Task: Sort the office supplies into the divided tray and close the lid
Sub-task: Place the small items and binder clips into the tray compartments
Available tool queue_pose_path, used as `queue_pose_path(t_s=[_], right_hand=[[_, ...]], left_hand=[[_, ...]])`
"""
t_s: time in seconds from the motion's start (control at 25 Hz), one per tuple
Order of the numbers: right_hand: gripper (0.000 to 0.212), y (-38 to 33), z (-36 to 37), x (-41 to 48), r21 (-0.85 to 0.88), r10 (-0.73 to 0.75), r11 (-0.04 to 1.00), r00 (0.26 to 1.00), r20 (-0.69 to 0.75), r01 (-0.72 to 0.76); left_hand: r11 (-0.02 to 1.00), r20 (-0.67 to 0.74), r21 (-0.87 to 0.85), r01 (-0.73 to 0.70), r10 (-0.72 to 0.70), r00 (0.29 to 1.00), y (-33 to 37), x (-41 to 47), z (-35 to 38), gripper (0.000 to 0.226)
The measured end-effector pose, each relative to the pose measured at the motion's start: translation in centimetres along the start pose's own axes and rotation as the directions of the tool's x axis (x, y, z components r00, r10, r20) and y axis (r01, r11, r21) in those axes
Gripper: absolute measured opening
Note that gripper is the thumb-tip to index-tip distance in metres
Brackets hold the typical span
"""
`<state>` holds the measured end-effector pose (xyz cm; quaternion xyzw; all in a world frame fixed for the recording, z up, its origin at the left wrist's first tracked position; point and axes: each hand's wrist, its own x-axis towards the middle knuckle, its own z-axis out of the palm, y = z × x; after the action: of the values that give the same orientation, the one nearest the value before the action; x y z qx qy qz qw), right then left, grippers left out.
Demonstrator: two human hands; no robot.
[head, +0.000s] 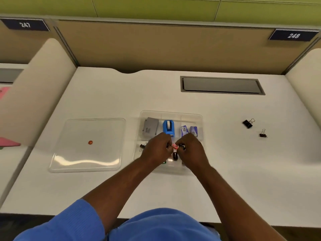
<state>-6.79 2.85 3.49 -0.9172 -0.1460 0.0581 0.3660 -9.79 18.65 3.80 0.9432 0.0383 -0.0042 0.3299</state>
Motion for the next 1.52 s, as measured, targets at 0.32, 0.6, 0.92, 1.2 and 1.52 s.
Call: queue_pose_path(t_s=[0.32, 0.6, 0.92, 1.2, 1.52], right_hand=[[0.020, -6.9, 6.2, -0.7, -0.012, -0.063, 0.998, 0.996, 0.064, 0.064], [0.050, -6.7, 7.2, -1.1, -0.241, -0.096, 0.964, 0.993, 0.063, 0.109], [0.081, -3.8, 4.7, -1.9, -0.367, -0.031, 0.929, 0.999, 0.037, 0.042], [0.100, 1.6, -1.0, -2.4, -0.405, -0.060, 0.911, 0.997, 0.057, 0.078], [0.103, 12.6, -10.1, -2.8, -0.436, -0.072, 0.897, 0.997, 0.020, 0.074]], left_hand=[[0.999, 0.032, 0.025, 0.038, -0.038, 0.999, -7.6, -2.9, -4.7, 0.010], [0.984, -0.016, 0.142, -0.103, 0.107, 0.994, -9.2, -3.3, -5.2, 0.049], [0.957, 0.107, 0.262, -0.125, 0.101, 0.989, -7.1, -2.6, -4.4, 0.085], [0.926, 0.110, 0.348, -0.143, 0.111, 0.988, -2.6, -1.1, -0.6, 0.099], [0.936, 0.111, 0.309, -0.166, 0.137, 0.984, 6.9, 1.4, 8.1, 0.093]])
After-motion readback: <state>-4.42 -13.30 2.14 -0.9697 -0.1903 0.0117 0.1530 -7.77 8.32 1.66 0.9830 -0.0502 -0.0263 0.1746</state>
